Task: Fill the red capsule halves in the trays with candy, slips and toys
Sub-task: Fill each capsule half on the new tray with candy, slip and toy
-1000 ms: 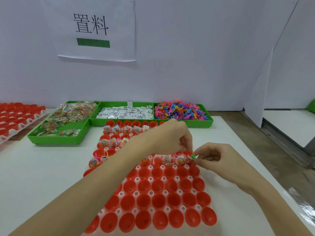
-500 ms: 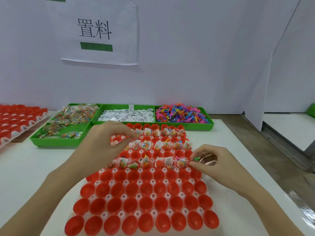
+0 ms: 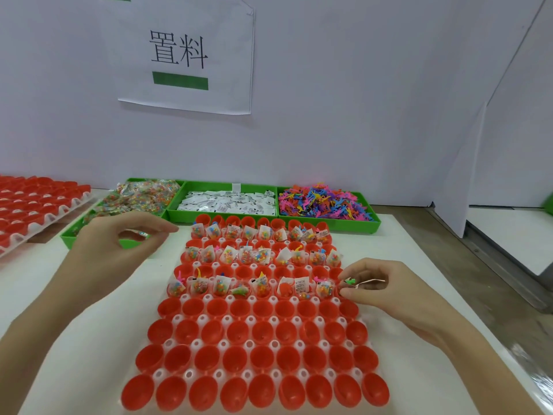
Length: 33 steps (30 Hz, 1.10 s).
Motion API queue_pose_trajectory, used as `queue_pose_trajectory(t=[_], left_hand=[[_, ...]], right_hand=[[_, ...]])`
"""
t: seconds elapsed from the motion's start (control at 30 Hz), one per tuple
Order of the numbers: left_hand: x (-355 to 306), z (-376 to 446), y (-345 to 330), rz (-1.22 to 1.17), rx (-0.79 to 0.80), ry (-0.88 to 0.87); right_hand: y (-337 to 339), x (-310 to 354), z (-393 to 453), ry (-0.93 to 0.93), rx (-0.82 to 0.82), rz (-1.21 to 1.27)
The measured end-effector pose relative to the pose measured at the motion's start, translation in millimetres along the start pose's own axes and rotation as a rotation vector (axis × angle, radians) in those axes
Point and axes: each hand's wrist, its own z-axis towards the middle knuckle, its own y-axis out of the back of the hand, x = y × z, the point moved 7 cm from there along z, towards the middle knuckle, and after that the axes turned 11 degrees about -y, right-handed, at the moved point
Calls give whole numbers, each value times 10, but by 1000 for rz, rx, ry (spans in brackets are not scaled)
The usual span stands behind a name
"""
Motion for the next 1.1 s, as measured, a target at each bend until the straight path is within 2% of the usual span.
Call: queue_pose_trajectory(t=[0.1, 0.27, 0.37, 0.6, 0.77, 0.93, 1.0, 1.1], left_hand=[[282, -22, 134, 28, -55, 104], [653, 38, 447, 312, -147, 223], [882, 207, 523, 439, 0, 263], [1174, 385, 207, 477, 506, 197], [1277, 448, 142, 423, 488, 148], [1349, 474, 65, 513, 630, 251], [1352, 500, 78, 525, 600, 281], [1297, 524, 128, 509, 456, 330]], right_hand=[[46, 20, -50, 5, 27, 21], [299, -15, -18, 35, -174, 171], [355, -70, 11, 52, -229, 310], [217, -72, 54, 68, -194, 426], [137, -22, 43, 103, -177, 429], [94, 11, 25, 130, -158, 418], [86, 8, 21, 129, -158, 416], [80, 6, 12, 127, -160, 413]])
